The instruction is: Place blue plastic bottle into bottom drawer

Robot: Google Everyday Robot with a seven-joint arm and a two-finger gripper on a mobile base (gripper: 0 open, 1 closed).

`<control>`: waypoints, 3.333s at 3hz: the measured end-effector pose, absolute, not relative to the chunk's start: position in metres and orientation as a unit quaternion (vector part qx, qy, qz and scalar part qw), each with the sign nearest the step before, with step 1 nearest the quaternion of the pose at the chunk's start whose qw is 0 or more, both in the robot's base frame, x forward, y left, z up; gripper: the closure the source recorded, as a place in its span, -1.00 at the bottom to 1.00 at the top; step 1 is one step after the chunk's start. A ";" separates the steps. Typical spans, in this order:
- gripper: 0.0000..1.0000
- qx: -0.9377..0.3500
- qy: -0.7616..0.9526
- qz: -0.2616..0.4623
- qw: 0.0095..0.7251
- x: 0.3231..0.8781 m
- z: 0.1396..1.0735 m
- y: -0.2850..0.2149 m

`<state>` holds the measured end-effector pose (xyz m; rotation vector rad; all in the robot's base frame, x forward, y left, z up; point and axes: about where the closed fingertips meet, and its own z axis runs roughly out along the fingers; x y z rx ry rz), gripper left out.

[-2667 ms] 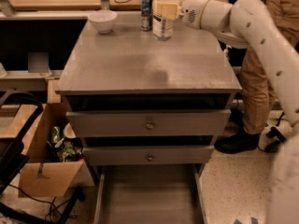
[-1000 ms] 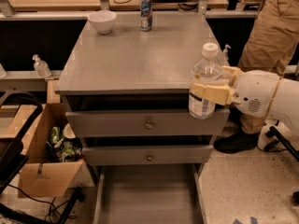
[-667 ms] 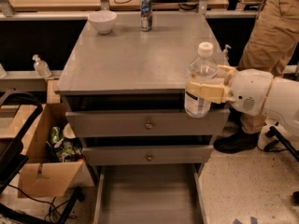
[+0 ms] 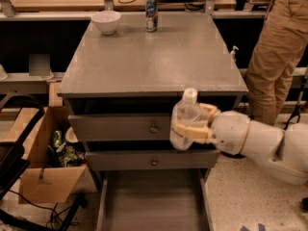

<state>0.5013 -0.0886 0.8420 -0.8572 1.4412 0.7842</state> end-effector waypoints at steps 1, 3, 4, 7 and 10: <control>1.00 -0.409 0.590 0.362 0.595 0.466 0.782 -0.069; 1.00 -0.452 0.570 0.379 0.572 0.432 0.719 -0.059; 1.00 -0.445 0.564 0.404 0.565 0.441 0.692 -0.032; 1.00 -0.494 0.543 0.449 0.509 0.495 0.475 0.088; 1.00 -0.473 0.583 0.454 0.479 0.510 0.373 0.087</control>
Offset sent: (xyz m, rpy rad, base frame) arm -0.1031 0.0335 -0.1889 -0.0717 -0.0561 0.3054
